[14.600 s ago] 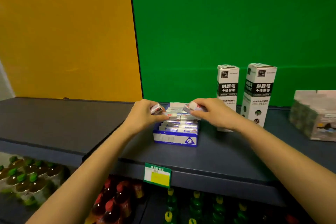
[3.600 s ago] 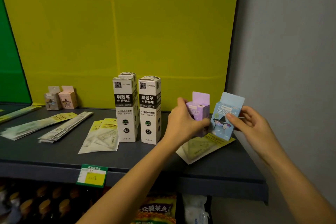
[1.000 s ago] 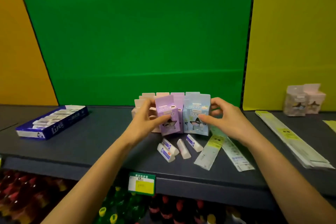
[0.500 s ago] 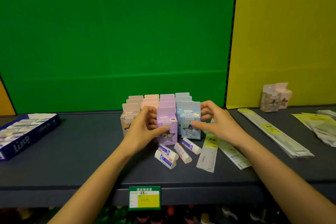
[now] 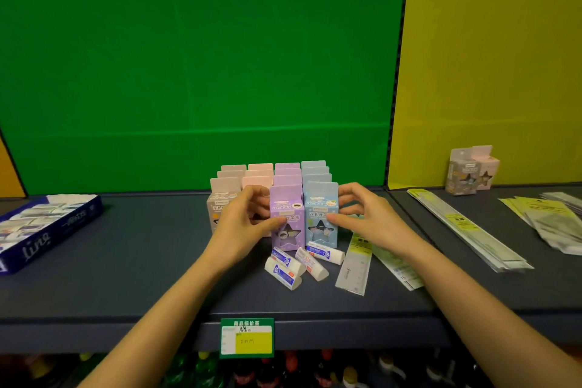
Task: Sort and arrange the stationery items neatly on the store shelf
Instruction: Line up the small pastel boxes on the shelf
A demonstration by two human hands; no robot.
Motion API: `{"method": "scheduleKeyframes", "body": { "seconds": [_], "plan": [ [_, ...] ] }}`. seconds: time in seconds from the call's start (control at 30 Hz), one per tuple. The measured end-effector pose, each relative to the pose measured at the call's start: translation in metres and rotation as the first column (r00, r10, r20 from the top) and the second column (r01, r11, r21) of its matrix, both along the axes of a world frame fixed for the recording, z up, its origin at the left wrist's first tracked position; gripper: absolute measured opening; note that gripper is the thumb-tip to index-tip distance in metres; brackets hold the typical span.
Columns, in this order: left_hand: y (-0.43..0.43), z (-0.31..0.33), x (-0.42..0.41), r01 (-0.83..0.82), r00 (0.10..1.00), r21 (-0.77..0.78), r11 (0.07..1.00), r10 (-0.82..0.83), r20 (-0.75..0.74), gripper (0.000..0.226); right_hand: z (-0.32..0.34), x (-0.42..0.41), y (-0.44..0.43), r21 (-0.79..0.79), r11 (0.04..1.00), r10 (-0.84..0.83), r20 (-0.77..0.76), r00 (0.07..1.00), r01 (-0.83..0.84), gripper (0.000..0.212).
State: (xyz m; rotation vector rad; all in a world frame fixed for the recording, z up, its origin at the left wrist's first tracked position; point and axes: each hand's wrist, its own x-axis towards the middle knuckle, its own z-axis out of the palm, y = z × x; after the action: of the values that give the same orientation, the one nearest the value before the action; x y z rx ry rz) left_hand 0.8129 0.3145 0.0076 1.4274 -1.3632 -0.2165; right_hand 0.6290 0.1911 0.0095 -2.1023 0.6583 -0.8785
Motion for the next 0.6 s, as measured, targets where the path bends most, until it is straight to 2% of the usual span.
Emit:
{"method": "scheduleKeyframes", "body": {
  "seconds": [0.23, 0.6],
  "plan": [
    [0.002, -0.001, -0.002, -0.059, 0.998, 0.006, 0.998, 0.059, 0.013, 0.036, -0.004, 0.001, 0.002, 0.011, 1.0, -0.027, 0.038, 0.999, 0.027, 0.036],
    [0.006, 0.001, -0.009, -0.157, 0.981, 0.034, 0.987, 0.152, 0.123, 0.041, -0.001, -0.001, 0.01, -0.015, 0.996, -0.086, 0.01, 0.996, 0.086, 0.043]
  ]
}}
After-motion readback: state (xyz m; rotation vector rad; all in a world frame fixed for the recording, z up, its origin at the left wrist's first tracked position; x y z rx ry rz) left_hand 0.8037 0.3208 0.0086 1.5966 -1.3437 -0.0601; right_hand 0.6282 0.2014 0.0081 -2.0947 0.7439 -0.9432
